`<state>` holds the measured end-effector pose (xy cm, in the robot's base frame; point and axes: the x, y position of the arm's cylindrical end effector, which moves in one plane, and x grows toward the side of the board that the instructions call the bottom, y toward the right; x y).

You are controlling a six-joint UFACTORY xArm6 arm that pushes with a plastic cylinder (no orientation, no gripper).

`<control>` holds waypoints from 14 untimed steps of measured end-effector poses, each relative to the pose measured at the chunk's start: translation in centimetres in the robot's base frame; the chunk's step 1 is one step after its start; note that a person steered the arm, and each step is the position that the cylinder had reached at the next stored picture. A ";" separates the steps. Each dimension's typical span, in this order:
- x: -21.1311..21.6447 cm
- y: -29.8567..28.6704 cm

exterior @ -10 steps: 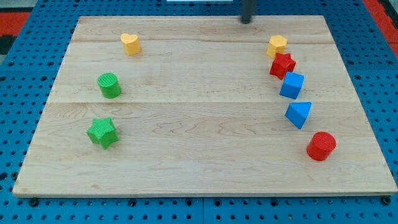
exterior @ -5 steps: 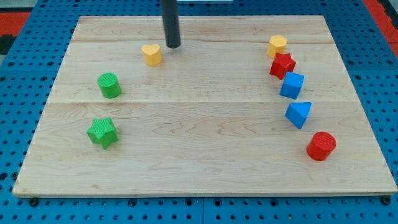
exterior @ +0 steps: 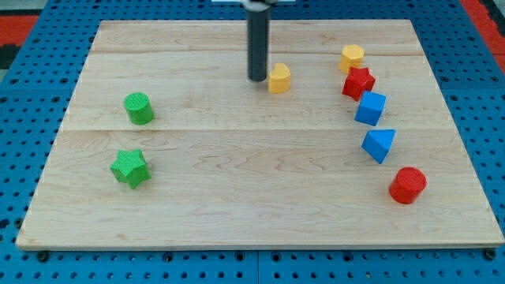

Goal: Move the yellow hexagon towards top right

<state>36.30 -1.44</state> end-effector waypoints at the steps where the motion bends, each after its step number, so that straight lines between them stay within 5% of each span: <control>1: 2.5 2.7; 3: -5.5 5.0; 5: -8.4 7.1; 7: -9.7 1.9; 10: -10.5 10.6; 14: -11.6 10.4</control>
